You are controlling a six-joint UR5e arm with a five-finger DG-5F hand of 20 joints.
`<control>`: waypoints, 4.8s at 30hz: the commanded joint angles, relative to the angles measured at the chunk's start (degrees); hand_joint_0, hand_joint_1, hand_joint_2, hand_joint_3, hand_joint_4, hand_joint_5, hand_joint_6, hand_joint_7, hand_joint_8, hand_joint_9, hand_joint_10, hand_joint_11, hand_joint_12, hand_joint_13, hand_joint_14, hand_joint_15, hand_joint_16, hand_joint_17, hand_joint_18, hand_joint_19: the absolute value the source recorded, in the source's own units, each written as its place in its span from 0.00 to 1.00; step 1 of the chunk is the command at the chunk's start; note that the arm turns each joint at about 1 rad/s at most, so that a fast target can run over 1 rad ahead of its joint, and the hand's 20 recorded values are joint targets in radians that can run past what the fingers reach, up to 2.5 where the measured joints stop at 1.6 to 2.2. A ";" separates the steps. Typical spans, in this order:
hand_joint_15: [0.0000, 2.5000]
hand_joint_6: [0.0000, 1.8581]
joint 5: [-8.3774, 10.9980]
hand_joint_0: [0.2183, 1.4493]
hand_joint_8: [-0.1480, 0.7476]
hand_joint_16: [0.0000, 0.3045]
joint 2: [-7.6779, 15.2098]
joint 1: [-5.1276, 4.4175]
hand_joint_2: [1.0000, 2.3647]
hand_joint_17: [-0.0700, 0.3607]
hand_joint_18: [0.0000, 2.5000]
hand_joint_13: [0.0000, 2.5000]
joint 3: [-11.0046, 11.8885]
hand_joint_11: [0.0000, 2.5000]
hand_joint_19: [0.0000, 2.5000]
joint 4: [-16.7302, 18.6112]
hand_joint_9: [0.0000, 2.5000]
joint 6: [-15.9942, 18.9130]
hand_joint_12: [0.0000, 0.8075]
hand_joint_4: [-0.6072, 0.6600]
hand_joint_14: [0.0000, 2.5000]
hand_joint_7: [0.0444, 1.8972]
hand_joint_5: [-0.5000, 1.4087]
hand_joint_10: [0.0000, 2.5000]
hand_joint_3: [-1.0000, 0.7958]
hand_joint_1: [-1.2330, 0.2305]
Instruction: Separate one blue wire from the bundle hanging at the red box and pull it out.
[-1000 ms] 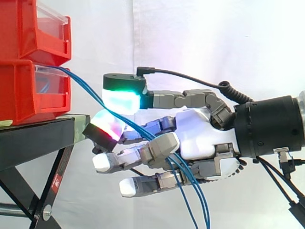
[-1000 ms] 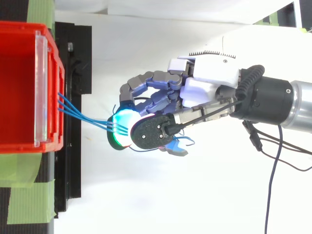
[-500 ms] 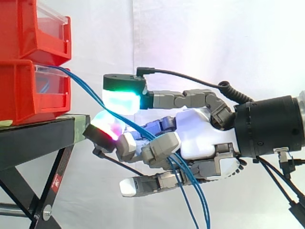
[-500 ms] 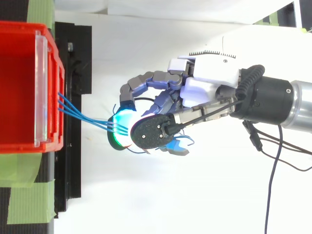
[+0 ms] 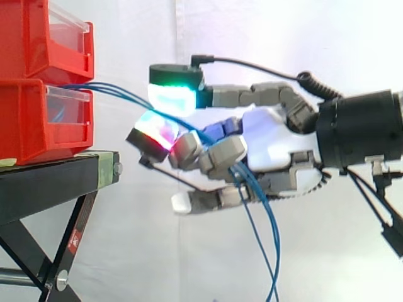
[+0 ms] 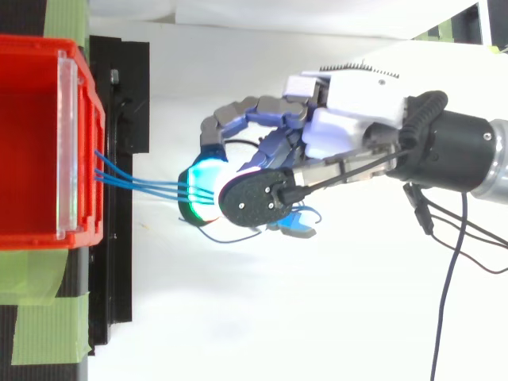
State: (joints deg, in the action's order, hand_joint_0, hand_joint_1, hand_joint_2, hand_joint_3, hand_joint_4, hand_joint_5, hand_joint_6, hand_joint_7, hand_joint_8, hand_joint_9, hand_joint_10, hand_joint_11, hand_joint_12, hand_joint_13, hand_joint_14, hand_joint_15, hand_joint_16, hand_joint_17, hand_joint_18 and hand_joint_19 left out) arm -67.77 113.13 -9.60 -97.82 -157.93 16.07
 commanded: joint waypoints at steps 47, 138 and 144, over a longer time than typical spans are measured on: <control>0.65 0.44 8.71 0.34 0.52 0.16 -5.73 -0.34 0.02 0.42 0.23 0.55 0.00 0.55 0.26 -3.79 0.37 -19.06 0.40 0.60 0.02 0.57 0.16 0.01 0.52 0.30; 0.62 0.43 8.71 0.31 0.54 0.17 -5.73 -0.86 0.00 0.44 0.23 0.52 0.00 0.53 0.27 -2.82 0.30 -17.74 0.42 0.66 0.05 0.55 0.14 0.01 0.30 0.27; 0.62 0.43 8.71 0.32 0.55 0.17 -5.73 -0.95 0.01 0.43 0.24 0.53 0.00 0.52 0.27 -2.82 0.32 -17.83 0.41 0.66 0.05 0.56 0.15 0.01 0.33 0.30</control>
State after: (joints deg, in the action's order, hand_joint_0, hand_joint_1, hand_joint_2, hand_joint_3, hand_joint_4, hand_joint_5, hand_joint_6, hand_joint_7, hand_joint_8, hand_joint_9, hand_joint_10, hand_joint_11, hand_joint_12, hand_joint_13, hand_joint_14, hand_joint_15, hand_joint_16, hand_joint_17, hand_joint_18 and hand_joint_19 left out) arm -59.07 107.39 -10.51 -97.82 -160.78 -1.74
